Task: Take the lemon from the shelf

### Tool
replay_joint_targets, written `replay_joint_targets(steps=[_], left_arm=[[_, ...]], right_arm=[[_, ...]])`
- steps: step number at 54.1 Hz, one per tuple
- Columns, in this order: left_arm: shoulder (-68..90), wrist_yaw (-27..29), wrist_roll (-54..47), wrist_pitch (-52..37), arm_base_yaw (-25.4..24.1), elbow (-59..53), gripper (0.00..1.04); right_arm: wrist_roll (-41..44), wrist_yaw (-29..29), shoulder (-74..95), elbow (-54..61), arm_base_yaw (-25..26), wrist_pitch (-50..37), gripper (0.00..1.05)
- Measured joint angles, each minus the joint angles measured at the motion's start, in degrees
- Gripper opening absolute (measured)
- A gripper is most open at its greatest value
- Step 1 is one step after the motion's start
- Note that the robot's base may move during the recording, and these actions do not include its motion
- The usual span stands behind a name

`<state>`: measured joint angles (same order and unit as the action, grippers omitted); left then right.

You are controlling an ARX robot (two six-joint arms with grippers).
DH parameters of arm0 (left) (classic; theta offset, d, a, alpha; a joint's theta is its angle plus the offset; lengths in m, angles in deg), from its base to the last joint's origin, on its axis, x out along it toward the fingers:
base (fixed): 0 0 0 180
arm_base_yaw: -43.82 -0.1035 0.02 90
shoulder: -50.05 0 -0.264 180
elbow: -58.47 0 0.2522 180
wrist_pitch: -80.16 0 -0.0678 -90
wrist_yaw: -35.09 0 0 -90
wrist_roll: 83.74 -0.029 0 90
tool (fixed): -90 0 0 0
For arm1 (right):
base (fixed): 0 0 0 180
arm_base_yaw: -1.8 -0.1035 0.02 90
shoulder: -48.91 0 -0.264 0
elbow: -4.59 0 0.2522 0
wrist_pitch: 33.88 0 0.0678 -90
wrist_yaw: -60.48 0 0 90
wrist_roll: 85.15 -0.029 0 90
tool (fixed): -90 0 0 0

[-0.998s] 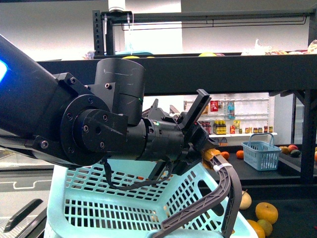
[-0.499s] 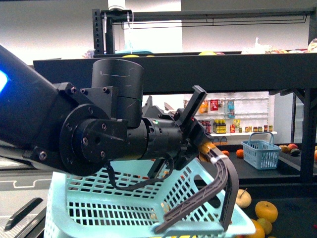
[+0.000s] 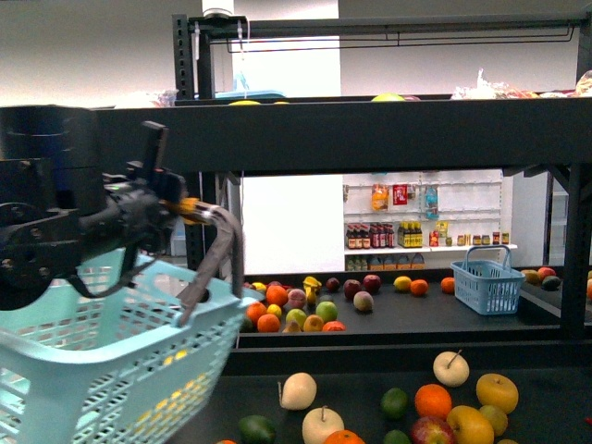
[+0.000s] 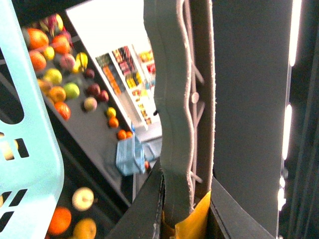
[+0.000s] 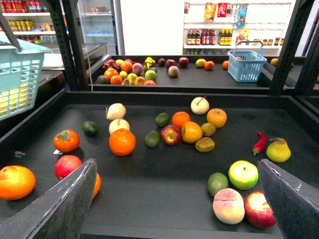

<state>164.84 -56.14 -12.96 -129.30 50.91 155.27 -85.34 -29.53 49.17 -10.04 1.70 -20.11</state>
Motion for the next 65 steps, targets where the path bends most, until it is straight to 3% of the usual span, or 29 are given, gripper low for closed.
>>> replay_joint_targets(steps=[8, 25, 40, 49, 65], left_arm=[[0.13, -0.94, 2.47, -0.66, -5.35, 0.0, 0.12], [1.05, -8.79, 7.02, -4.13, -13.27, -0.2, 0.12], [0.98, -9.16, 10.38, -13.0, -20.94, -9.09, 0.12], [1.07, -7.93, 12.2, -18.82, -23.78, -12.15, 0.12], [5.42, -10.29, 16.61, -27.96, -24.06, -14.62, 0.12]], right_arm=[[0.02, -0.02, 0.0, -0.02, 0.0, 0.0, 0.97], [0.02, -0.02, 0.0, 0.0, 0.0, 0.0, 0.97], [0.02, -0.02, 0.0, 0.0, 0.0, 0.0, 0.97], [0.02, 0.0, 0.0, -0.02, 0.0, 0.0, 0.97], [0.0, 0.0, 0.0, -0.02, 0.0, 0.0, 0.97]])
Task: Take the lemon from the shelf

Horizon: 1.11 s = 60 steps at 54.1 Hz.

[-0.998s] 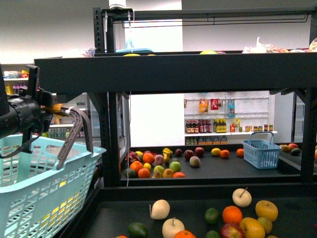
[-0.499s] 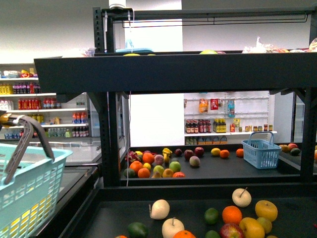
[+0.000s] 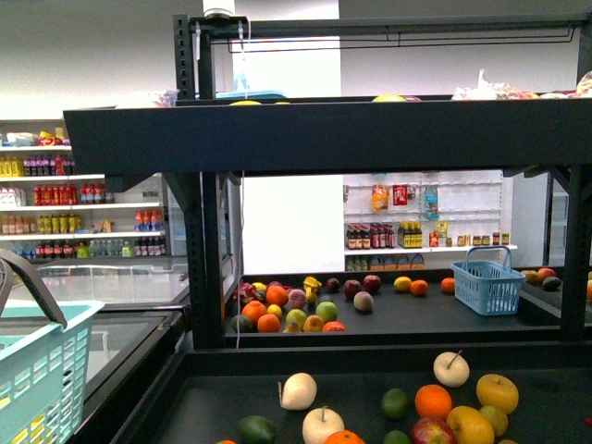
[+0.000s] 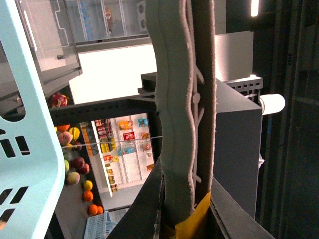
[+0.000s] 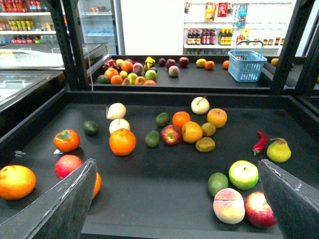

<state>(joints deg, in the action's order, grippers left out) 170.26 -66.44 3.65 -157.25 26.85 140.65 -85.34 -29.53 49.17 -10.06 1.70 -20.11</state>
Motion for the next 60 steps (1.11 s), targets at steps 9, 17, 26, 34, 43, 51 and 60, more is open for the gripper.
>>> replay_joint_targets(steps=[9, 17, 26, 34, 43, 51, 60], left_arm=[[0.52, -1.6, -0.26, -2.01, -0.68, -1.11, 0.18], [0.44, -1.99, -3.63, -1.03, -1.46, -2.16, 0.53], [-1.86, -2.01, -5.03, 0.74, -2.14, -4.74, 0.85], [-6.38, -3.1, -6.1, 2.21, -2.97, -6.88, 0.97], [-10.27, -3.65, -6.29, 4.31, -3.37, -9.18, 0.97], [-14.38, -4.48, -7.17, 8.63, -3.78, -12.68, 0.97], [-19.12, -4.39, -8.61, 14.99, -4.48, -15.52, 0.97]], right_arm=[[0.0, 0.0, 0.0, 0.0, 0.0, 0.0, 0.97], [0.02, -0.02, 0.0, 0.02, 0.0, 0.0, 0.97], [0.0, -0.02, 0.0, 0.02, 0.0, 0.0, 0.97], [0.02, 0.0, 0.0, 0.0, 0.0, 0.0, 0.97], [0.02, -0.02, 0.0, 0.02, 0.0, 0.0, 0.97], [0.02, -0.02, 0.0, 0.0, 0.0, 0.0, 0.97], [0.02, -0.02, 0.0, 0.02, 0.0, 0.0, 0.97]])
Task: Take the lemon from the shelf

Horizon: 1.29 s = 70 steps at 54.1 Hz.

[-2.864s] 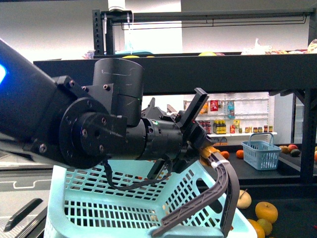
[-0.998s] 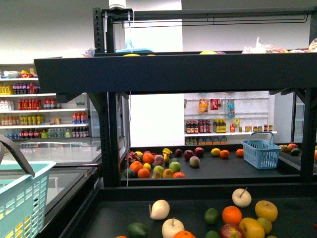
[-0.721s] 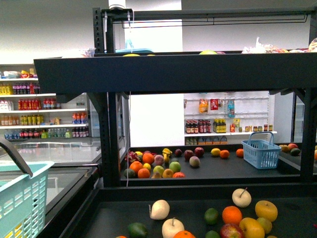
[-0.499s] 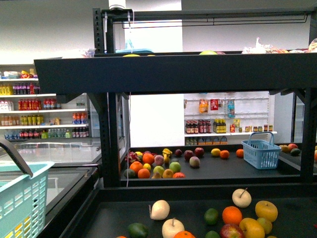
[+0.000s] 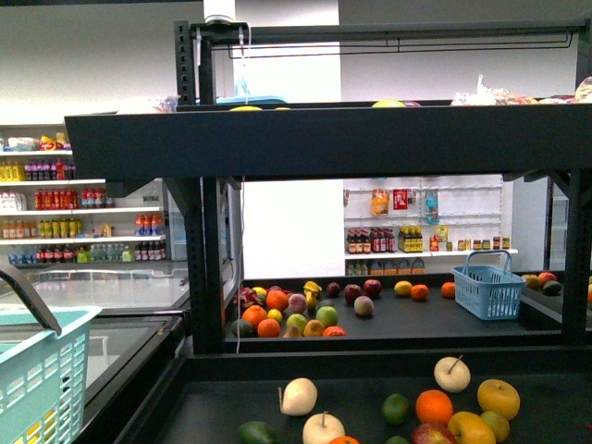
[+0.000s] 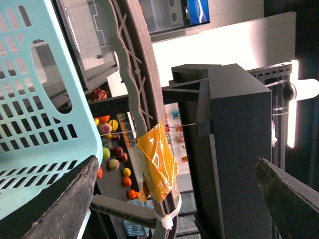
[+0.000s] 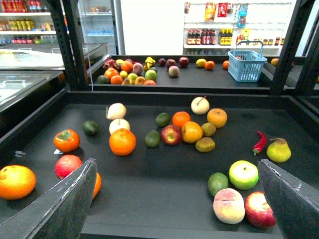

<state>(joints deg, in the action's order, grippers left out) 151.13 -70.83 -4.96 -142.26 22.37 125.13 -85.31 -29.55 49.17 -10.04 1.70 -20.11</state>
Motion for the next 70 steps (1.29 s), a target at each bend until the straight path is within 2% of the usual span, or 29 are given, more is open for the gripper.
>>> replay_joint_targets(steps=[8, 18, 27, 37, 39, 43, 45, 47, 64, 70], left_arm=[[-6.49, 1.22, -5.86, 11.06, 0.09, -1.66, 0.97], [-20.5, 8.39, -26.36, 27.69, 4.11, -3.28, 0.97], [-36.98, 17.84, -52.24, 33.18, 14.12, -6.75, 0.97], [-53.22, 31.01, -70.23, 32.39, 29.14, -14.58, 0.97], [-56.33, 31.52, -72.96, 38.05, 32.7, -14.78, 0.91], [-63.73, 36.79, -75.8, 49.46, 40.44, -18.56, 0.76], [-67.28, 38.73, -76.46, 51.41, 43.52, -22.38, 0.69], [-69.99, 38.05, -77.05, 51.54, 44.22, -25.7, 0.62], [-80.41, 27.8, -77.92, 49.51, 34.14, -39.12, 0.02], [-82.93, 25.49, -78.14, 49.33, 31.34, -42.01, 0.02]], right_arm=[[0.0, 0.0, 0.0, 0.0, 0.0, 0.0, 0.97], [0.0, 0.0, 0.0, 0.0, 0.0, 0.0, 0.97], [0.0, 0.0, 0.0, -0.02, 0.0, 0.0, 0.97], [0.0, 0.0, 0.0, -0.02, 0.0, 0.0, 0.97], [-0.02, 0.0, 0.0, -0.02, 0.0, 0.0, 0.97], [0.0, 0.0, 0.0, 0.0, 0.0, 0.0, 0.97], [-0.02, 0.02, 0.0, -0.02, 0.0, 0.0, 0.97], [-0.02, 0.15, 0.0, 0.0, 0.0, 0.0, 0.97], [-0.02, 0.04, 0.0, 0.0, 0.0, 0.0, 0.97], [0.0, 0.02, 0.0, -0.02, 0.0, 0.0, 0.97]])
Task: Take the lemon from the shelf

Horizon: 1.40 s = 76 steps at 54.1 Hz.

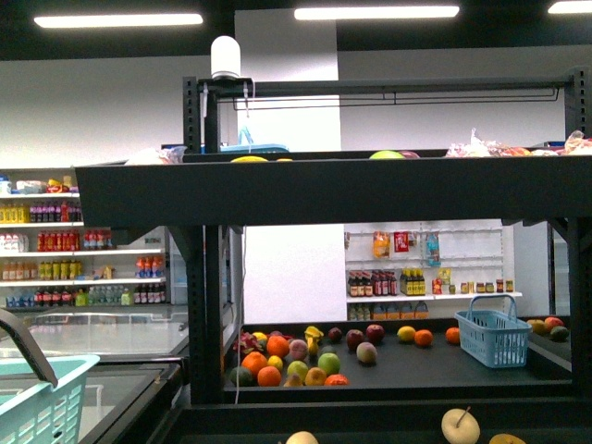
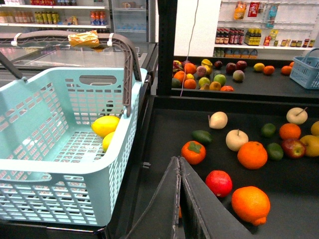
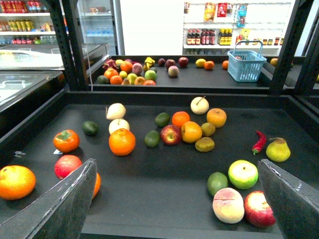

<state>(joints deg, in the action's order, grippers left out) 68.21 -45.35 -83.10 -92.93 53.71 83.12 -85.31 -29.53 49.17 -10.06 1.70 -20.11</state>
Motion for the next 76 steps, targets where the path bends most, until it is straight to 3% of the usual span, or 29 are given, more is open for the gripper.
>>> replay_joint_targets(steps=[4, 8, 11, 18, 23, 54, 76], left_arm=[[-1.79, -1.95, 0.0, -0.02, -1.86, -1.79, 0.02], [-3.65, -8.96, -0.09, 0.0, -7.65, -3.39, 0.02], [-4.44, -8.76, -0.07, 0.0, -9.29, -4.04, 0.02], [-6.38, -9.46, -0.09, 0.2, -9.6, -5.53, 0.02], [-13.53, -9.55, -0.11, 7.04, -9.64, -6.49, 0.02], [-17.84, -9.53, -0.09, 6.97, -9.64, -10.14, 0.03], [-17.84, -9.53, -0.13, 6.97, -9.64, -10.14, 0.8]], right_arm=[[-0.02, 0.0, 0.0, 0.02, 0.0, 0.0, 0.97], [-0.02, -0.04, 0.0, 0.02, 0.0, 0.0, 0.97], [-0.02, 0.04, 0.0, 0.02, 0.0, 0.0, 0.97], [-0.02, 0.0, 0.0, 0.02, 0.0, 0.0, 0.97], [-0.02, 0.07, 0.0, 0.02, 0.0, 0.0, 0.97], [0.0, 0.0, -0.02, 0.02, 0.0, 0.0, 0.97], [0.0, 0.0, -0.02, 0.0, 0.0, 0.0, 0.97]])
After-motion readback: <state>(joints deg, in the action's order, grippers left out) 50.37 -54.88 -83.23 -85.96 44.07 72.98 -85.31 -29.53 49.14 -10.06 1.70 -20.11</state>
